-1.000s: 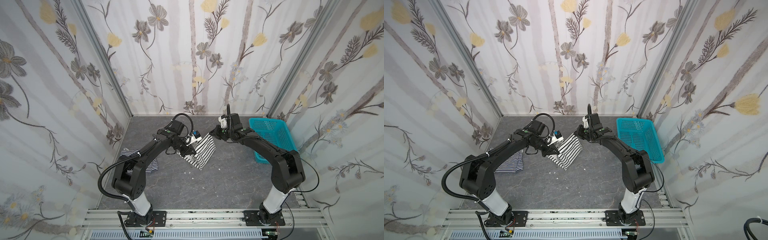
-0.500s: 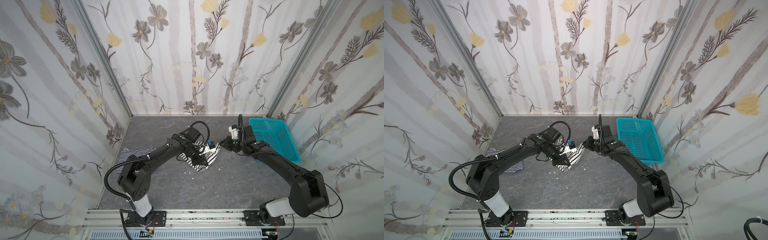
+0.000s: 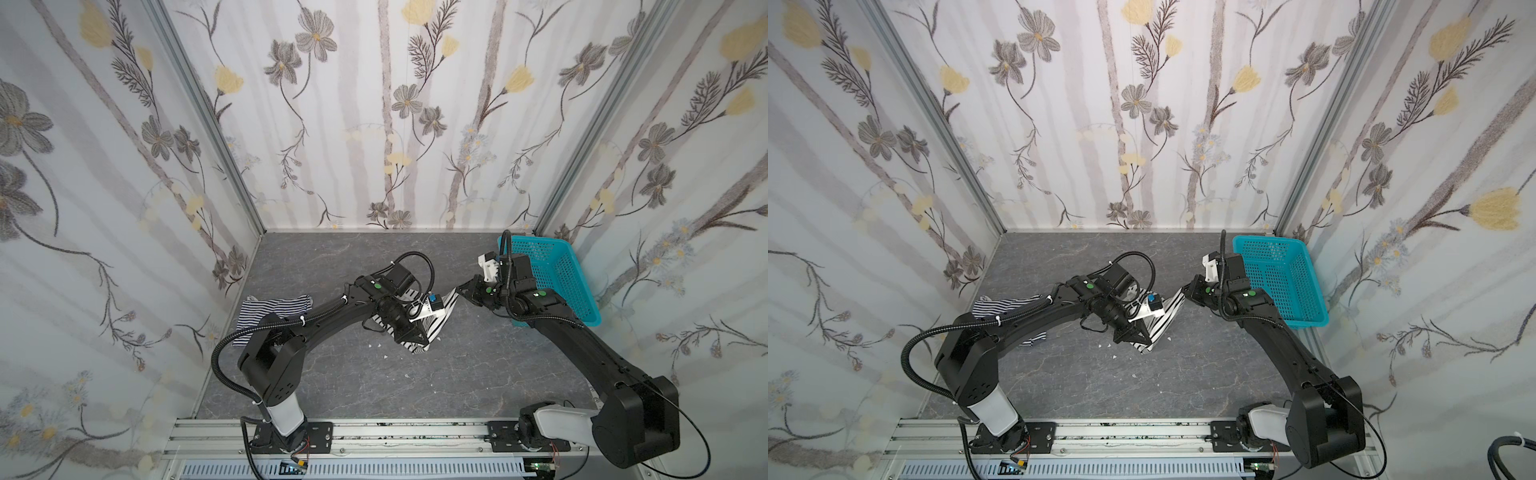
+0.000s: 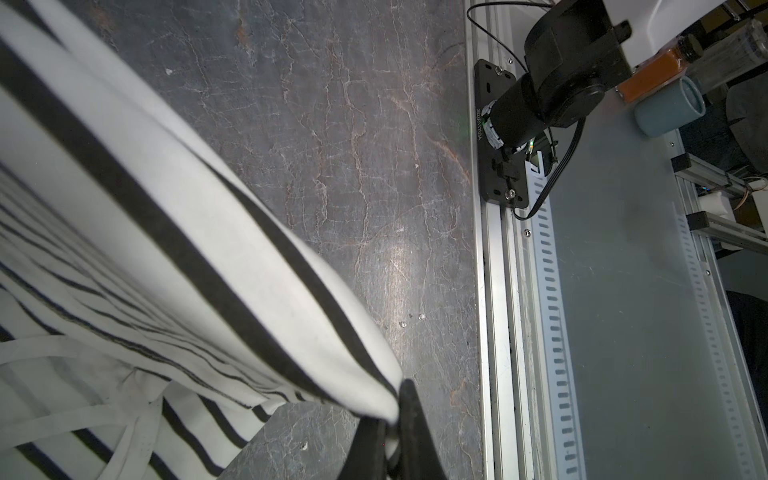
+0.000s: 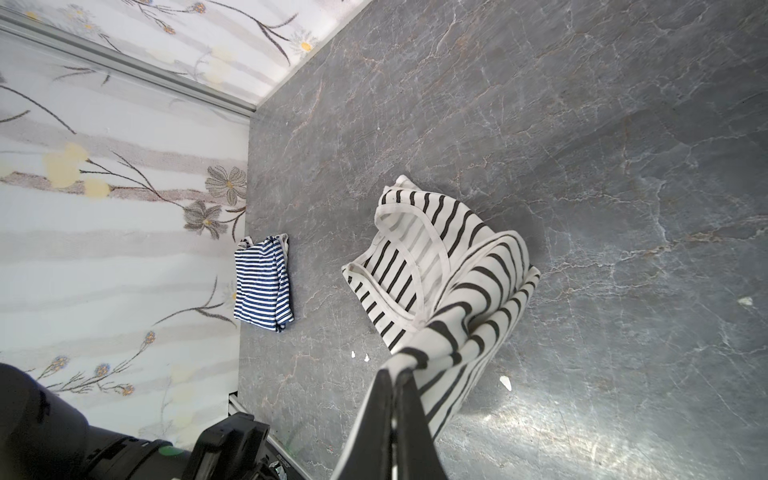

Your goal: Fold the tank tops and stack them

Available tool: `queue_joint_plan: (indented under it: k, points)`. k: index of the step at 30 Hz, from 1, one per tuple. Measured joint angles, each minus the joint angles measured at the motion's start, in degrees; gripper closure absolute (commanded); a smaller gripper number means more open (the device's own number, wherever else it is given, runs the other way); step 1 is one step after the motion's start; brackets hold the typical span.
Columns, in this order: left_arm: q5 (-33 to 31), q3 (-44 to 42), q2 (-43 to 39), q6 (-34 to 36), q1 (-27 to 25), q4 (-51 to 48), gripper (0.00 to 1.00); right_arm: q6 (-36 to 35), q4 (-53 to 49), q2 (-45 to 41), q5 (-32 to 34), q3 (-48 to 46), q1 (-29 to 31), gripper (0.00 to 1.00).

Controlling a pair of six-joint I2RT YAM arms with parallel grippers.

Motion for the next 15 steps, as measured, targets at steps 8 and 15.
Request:
queue_joint_plan:
  k: [8, 15]
  points:
    - [-0.4, 1.0, 1.3, 3.2, 8.3, 0.4, 0.96, -1.2, -2.3, 14.5, -1.3, 13.8, 0.8, 1.0]
    - [-1.6, 0.4, 5.2, 8.5, 18.3, 1.0, 0.96, -4.7, -8.6, 34.0, -2.5, 36.6, 4.5, 0.97]
